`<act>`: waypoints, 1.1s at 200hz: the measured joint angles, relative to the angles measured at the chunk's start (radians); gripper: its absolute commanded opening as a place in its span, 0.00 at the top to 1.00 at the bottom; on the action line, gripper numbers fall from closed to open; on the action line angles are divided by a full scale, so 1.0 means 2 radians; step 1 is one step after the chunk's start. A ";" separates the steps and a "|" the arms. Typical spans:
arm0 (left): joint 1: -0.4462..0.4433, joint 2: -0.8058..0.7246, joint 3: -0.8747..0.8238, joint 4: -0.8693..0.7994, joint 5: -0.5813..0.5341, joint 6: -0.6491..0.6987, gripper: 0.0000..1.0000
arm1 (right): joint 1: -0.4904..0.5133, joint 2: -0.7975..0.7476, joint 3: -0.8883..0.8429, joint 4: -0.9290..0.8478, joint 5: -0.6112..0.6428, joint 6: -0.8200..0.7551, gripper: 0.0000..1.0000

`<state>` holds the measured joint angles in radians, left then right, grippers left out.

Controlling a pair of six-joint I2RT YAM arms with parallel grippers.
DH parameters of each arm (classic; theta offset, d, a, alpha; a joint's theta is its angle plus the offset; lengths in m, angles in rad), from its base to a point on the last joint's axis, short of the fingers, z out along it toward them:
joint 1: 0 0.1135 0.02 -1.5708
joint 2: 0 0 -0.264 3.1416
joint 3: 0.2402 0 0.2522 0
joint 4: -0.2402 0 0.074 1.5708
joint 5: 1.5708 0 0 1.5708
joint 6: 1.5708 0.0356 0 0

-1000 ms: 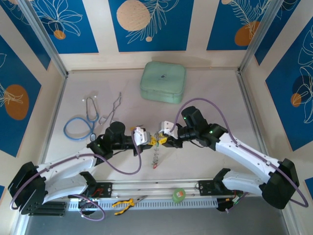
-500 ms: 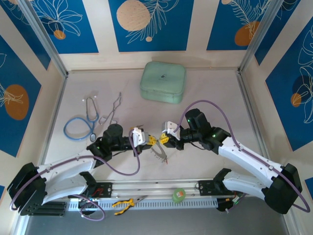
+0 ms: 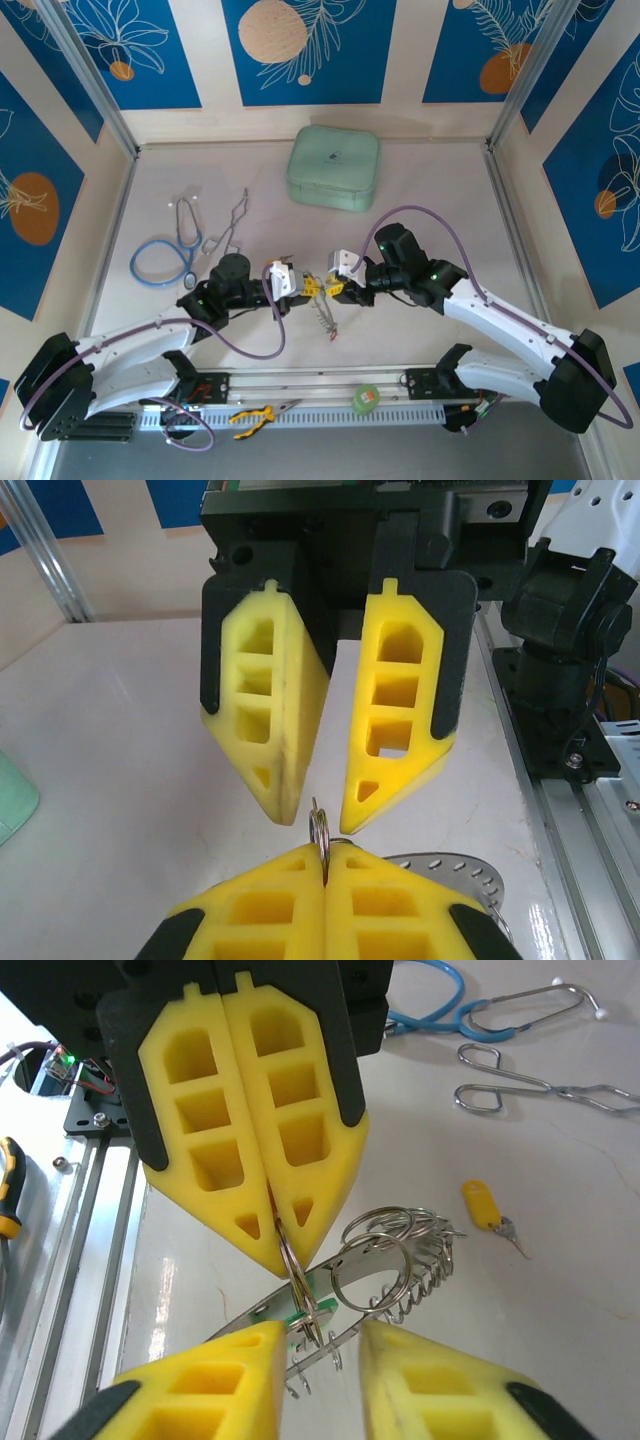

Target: Put the keys on the keyring

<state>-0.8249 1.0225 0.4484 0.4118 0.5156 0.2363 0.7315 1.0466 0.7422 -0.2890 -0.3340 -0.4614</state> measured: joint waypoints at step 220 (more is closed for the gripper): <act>0.000 0.053 -0.005 0.088 0.008 -0.020 1.00 | -0.028 -0.017 -0.026 0.020 -0.030 0.000 0.70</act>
<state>-0.8249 1.1282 0.4389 0.5877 0.5308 0.1970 0.6746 1.0122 0.6910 -0.2485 -0.3935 -0.4622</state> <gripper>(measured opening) 0.040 0.303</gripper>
